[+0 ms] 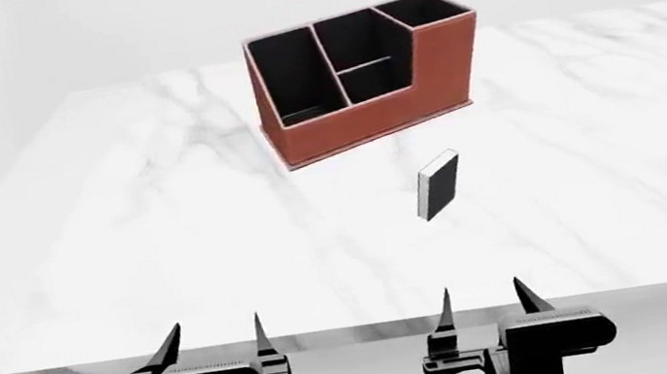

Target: Pick up the book and place it in the left compartment of the caddy.

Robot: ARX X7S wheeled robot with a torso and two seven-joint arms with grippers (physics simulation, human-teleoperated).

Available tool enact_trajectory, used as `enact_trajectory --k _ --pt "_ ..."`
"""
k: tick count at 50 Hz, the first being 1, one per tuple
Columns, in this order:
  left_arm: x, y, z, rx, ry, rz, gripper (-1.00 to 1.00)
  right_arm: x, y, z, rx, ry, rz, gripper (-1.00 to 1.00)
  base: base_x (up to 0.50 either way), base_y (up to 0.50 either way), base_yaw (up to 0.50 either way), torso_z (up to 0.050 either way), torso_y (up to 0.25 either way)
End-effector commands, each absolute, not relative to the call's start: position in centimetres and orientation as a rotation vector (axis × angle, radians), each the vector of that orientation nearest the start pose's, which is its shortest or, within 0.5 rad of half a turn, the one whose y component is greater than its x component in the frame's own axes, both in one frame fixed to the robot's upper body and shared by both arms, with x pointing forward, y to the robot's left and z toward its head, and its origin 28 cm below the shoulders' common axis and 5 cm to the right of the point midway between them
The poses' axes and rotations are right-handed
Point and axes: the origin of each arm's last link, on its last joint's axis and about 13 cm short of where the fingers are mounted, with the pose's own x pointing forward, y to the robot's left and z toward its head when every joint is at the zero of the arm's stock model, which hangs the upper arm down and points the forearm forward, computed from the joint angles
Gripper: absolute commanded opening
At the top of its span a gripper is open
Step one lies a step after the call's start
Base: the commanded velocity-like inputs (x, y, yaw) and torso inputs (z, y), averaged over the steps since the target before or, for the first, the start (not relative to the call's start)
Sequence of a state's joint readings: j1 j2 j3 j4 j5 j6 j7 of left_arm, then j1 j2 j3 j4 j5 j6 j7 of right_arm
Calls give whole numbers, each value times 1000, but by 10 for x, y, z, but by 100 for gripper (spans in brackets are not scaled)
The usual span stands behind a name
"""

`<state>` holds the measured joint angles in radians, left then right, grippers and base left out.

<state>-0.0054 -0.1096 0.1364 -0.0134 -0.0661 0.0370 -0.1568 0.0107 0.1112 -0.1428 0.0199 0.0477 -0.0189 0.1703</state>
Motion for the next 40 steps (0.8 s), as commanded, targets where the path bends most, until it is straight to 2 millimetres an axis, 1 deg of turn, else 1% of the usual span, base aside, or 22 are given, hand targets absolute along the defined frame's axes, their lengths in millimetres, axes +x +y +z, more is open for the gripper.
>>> enact_trajectory --k 1,8,11,12,28,29,30,32,33,34,35,36,37,38,39,40 --pt "210 205 12 44 -22 23 100 210 -96 11 -71 -8 -29 100 0 500 0 0 0" --pt "210 205 12 43 -21 24 100 210 -96 10 -72 -9 -30 100 0 500 0 0 0" --pt "210 205 12 44 -20 24 100 210 -96 12 -40 2 -25 100 0 408 0 0 0" --pt "210 205 12 43 -21 24 100 211 -96 12 -15 10 -15 100 0 0 0 0 0" --pt "210 205 12 43 -18 26 100 210 -96 13 -42 3 -26 100 0 0 0 0 0" --pt "210 206 13 19 8 43 100 211 -96 20 -32 32 -58 100 0 0 0 0 0" --pt "210 206 16 11 28 46 100 212 -96 27 -80 14 -89 100 0 0 0 0 0" --pt "212 206 24 23 81 83 100 214 -95 41 -41 43 -63 100 0 0 0 0 0" --pt "216 206 45 110 28 101 100 219 -95 64 -102 -17 -96 100 0 0 0 0 0" --pt "219 208 63 108 18 118 100 221 -94 82 -65 -11 -74 100 0 0 0 0 0" --pt "220 208 71 89 5 105 100 222 -94 89 -52 -7 -57 100 0 0 0 0 0" --pt "221 210 91 67 -45 84 100 225 -94 106 -74 -35 -61 100 0 0 0 0 0" --pt "223 212 109 121 -74 112 100 226 -94 126 -72 -86 -62 100 0 0 0 0 0" --pt "224 214 129 124 -83 88 100 229 -94 143 -74 -74 -65 100 0 0 0 0 0" --pt "224 215 142 119 -119 85 100 229 -95 158 -44 -122 -51 100 0 0 0 0 0" --pt "225 215 147 152 -123 89 100 229 -95 167 -41 -132 -46 100 0 0 0 0 0"
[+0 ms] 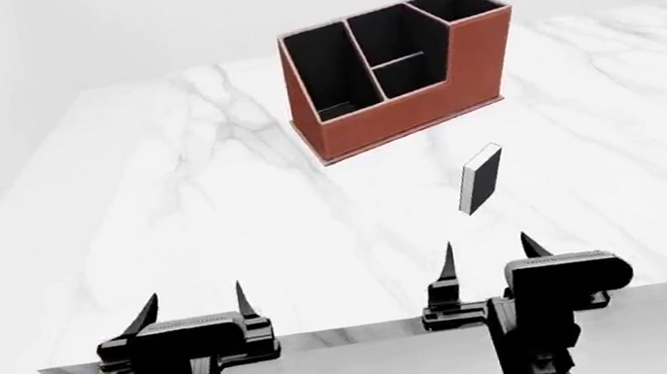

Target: Pick up the book and place it in the left compartment of the caddy.

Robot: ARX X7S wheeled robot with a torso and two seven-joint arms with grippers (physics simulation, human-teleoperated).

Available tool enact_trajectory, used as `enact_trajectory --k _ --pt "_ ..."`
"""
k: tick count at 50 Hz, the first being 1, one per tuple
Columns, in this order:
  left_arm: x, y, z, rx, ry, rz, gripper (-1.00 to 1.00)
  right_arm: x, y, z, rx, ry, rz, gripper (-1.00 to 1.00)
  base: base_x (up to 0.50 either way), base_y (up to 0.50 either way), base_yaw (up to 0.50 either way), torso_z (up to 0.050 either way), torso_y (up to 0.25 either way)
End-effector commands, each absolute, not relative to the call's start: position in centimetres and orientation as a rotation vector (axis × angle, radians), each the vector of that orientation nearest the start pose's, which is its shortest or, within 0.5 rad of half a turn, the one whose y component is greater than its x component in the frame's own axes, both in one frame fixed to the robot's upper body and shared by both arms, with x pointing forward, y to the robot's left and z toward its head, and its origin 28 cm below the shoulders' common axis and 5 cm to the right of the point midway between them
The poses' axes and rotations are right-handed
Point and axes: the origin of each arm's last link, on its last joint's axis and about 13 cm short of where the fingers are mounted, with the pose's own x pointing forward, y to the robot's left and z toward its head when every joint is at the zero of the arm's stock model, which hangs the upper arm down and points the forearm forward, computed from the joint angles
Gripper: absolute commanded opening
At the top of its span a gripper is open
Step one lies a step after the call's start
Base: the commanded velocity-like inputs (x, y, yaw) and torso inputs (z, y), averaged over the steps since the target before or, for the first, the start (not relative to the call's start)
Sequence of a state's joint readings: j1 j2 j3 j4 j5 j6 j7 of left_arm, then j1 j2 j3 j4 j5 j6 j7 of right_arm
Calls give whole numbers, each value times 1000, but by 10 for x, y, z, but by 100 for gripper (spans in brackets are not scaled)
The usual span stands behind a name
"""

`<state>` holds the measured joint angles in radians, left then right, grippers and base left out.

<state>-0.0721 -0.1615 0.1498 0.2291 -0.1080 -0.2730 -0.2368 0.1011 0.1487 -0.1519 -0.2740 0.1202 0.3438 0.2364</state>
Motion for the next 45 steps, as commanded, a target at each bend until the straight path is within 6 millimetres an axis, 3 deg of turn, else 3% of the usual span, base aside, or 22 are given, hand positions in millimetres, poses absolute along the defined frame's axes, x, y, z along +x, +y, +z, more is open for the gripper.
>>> enact_trajectory --k 1,2,8,45 --pt "226 215 152 167 -142 83 100 231 -95 174 -55 -127 -53 100 0 0 0 0 0" --pt "229 217 153 160 -142 102 100 231 -95 182 -55 -162 -43 100 0 0 0 0 0" --pt "230 217 147 127 -152 114 100 233 -94 180 -55 -173 -35 100 69 0 0 0 0" --pt "234 225 145 121 -175 167 100 237 -94 177 -34 -151 -26 100 500 0 0 0 0"
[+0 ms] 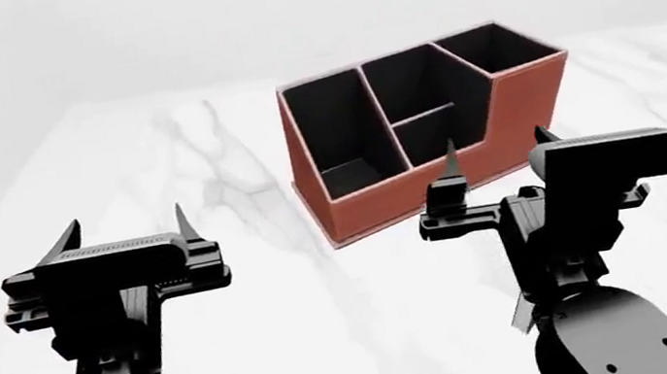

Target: Pick up the book and place it in the left compartment of the caddy.

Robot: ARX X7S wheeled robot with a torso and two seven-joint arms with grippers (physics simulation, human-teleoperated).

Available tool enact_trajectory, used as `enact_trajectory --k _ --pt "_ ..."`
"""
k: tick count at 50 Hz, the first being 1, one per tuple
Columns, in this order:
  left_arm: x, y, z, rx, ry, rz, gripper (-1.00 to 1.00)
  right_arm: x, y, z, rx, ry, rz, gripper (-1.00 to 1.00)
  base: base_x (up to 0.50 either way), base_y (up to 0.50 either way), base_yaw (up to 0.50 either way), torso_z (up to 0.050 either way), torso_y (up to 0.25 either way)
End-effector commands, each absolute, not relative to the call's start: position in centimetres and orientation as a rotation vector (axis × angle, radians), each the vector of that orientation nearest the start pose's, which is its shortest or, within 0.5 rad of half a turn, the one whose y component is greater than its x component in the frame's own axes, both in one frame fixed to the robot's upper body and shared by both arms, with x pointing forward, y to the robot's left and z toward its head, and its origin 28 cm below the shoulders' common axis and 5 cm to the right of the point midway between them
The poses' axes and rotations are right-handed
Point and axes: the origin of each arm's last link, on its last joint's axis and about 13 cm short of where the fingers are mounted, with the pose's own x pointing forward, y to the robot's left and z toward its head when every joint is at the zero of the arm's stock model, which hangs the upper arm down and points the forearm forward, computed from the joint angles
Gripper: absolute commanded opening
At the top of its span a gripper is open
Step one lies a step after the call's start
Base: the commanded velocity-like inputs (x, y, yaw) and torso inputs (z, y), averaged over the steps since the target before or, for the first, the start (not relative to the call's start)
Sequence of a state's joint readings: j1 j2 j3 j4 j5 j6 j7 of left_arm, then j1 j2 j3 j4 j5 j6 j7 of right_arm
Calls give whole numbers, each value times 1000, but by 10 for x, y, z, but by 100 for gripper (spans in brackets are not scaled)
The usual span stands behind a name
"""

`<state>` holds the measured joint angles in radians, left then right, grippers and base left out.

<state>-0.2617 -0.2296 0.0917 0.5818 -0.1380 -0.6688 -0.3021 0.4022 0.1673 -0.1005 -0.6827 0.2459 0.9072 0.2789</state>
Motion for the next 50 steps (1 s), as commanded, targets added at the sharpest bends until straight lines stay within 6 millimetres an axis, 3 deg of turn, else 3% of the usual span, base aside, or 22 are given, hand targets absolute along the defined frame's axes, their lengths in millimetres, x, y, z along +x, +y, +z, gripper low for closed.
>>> enact_trajectory --k 1,37,42,48,50 --pt "234 225 145 118 -176 167 100 237 -94 177 -34 -150 -27 100 500 0 0 0 0" --pt "233 226 143 123 -183 175 100 237 -94 176 -30 -146 -27 100 486 0 0 0 1" --pt "233 226 143 125 -184 177 100 237 -99 190 -85 -75 -75 100 0 0 0 0 2" --pt "232 227 145 127 -185 181 100 225 -108 226 -161 4 -117 100 0 0 0 0 0" --pt "232 227 145 126 -186 182 100 238 -137 241 -203 53 -303 100 0 0 0 0 0"
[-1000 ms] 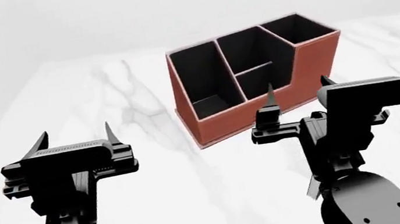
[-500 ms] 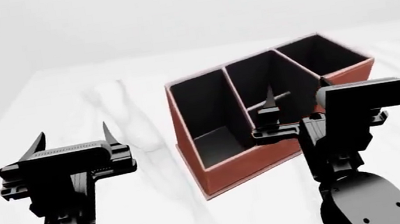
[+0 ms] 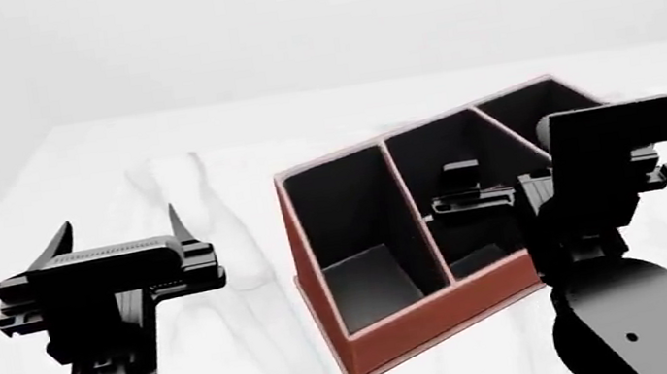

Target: Pick up the book and place it in the left compartment of the caddy.

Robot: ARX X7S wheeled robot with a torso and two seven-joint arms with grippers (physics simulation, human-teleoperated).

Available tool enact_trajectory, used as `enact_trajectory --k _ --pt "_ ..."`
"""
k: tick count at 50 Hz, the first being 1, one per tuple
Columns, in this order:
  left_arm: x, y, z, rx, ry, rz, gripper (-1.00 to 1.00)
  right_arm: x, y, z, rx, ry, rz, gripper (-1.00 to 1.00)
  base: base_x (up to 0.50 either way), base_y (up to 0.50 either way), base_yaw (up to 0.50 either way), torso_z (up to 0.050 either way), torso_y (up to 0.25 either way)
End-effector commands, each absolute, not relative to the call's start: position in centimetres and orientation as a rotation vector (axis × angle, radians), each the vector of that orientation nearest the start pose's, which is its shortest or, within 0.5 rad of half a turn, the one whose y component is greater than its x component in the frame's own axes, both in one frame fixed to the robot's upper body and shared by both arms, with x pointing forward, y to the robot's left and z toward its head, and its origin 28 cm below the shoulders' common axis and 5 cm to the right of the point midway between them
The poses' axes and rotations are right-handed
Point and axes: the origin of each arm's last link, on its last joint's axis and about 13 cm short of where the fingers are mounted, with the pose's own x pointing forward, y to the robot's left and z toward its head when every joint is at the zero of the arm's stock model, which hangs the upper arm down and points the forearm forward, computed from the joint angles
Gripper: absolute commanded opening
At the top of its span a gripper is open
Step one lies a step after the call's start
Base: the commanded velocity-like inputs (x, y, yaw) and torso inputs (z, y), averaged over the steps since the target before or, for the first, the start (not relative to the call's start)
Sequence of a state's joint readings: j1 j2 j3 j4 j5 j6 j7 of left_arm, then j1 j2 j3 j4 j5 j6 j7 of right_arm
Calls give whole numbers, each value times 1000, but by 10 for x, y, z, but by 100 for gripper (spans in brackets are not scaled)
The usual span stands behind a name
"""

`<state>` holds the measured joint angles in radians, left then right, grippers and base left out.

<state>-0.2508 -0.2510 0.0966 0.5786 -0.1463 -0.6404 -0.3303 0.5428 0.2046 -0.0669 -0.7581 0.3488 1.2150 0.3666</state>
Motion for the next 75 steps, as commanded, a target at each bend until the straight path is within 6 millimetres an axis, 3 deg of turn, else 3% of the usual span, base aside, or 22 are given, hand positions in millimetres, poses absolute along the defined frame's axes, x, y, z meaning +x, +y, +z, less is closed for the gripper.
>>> enact_trajectory --k 1,5,6,9,10,11,12,14,22,40,48,54,63,75 --pt "232 227 145 126 -185 181 100 241 -140 247 -207 84 -344 100 0 0 0 0 0" --pt "231 227 145 128 -185 181 100 226 -131 260 -257 91 -431 100 0 0 0 0 0" --pt "232 227 147 132 -187 181 100 218 -137 277 -267 65 -452 100 0 0 0 0 0" --pt "231 227 147 134 -188 185 100 187 -133 284 -247 329 -180 100 0 0 0 0 0" --pt "231 228 146 133 -186 186 100 183 -133 287 -265 345 -162 100 0 0 0 0 0" --pt "231 227 143 135 -175 186 100 170 -152 299 -316 446 -205 100 0 0 0 0 0" --pt "231 227 143 133 -175 185 100 158 -148 309 -319 521 -124 100 0 0 0 0 0" --pt "232 226 142 134 -174 181 100 147 -144 295 -370 796 -11 100 0 0 0 0 0" --pt "233 223 143 144 -177 169 100 128 -153 265 -424 978 -29 100 0 0 0 0 0" --pt "231 228 143 143 -181 189 100 121 -155 260 -381 1035 -72 100 0 0 0 0 0" --pt "232 229 143 139 -181 193 100 117 -156 242 -170 1088 -254 100 0 0 0 0 0" --pt "231 229 142 134 -182 192 100 114 -153 238 -84 1118 -247 100 0 0 0 0 0" --pt "231 229 141 133 -181 195 100 118 -152 238 -8 1120 -229 100 0 0 0 0 0" --pt "229 232 139 130 -179 201 100 130 -159 223 71 1094 -299 100 0 0 0 0 0"
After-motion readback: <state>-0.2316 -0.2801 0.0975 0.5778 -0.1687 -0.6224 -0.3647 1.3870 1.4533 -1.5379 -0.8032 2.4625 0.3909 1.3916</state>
